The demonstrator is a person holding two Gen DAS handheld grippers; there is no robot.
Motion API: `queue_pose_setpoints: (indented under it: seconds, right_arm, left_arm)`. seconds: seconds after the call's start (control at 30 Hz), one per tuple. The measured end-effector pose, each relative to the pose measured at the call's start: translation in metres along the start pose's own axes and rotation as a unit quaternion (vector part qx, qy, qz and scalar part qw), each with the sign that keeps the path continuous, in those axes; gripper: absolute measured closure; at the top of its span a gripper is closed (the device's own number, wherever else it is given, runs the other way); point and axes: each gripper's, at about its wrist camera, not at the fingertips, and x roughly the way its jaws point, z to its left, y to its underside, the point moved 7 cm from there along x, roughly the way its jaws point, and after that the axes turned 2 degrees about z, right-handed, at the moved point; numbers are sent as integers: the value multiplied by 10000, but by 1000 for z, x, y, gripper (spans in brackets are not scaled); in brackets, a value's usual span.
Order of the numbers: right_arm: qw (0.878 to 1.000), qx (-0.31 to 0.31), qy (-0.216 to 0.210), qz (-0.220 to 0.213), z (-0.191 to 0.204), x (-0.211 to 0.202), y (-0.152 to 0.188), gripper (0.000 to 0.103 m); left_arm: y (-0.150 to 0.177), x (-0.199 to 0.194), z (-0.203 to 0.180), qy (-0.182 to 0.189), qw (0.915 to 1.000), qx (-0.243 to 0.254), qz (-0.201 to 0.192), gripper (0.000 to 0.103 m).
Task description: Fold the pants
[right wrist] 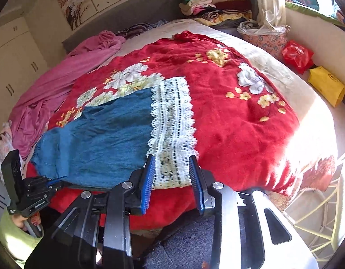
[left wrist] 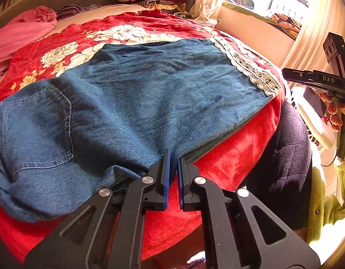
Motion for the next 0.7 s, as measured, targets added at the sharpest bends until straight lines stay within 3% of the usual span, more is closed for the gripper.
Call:
queue_pose_setpoints:
  seconds: [0.03,0.13,0.23,0.33,0.37,0.4,0.47,0.57,0.7]
  right_arm:
    - [9999,-115,-24,81,8,7,0,69]
    - [9984,-406,235,331,19,30,3,46]
    - [9935,-708,541,712,14,56,19,43]
    - [9944,-698,335,723,13,55,25,41]
    - [9949,-664,137,745,14,50,24,40]
    - [9956,-626,-20,692,15,42,19,40]
    - [9974,-599,-108,388,11,25,1,40]
    - [9990,-415,-170,85,-6,17,-39,38]
    - [9993,-34,-353,68,-34,37,-86,38]
  left_arm:
    - [1,1,0,-2,10000,-7,16,101]
    - [7,7,2,-10,9999,-83,131,101]
    - [11,9,3,31,9998,-160,139,100]
    - [9,-1,-1,-5,9999,-59,136,97]
    - [7,-10,-4,8,10000,-20,68,90]
    - [4,-20,-6,81,10000,-22,-39,79]
    - [-10,-40,-5,174,9994,-21,-306,72]
    - [-39,-52,8,-52,9986,28,-527,70]
    - [-84,-41,37,-358,9978,-53,-551,70]
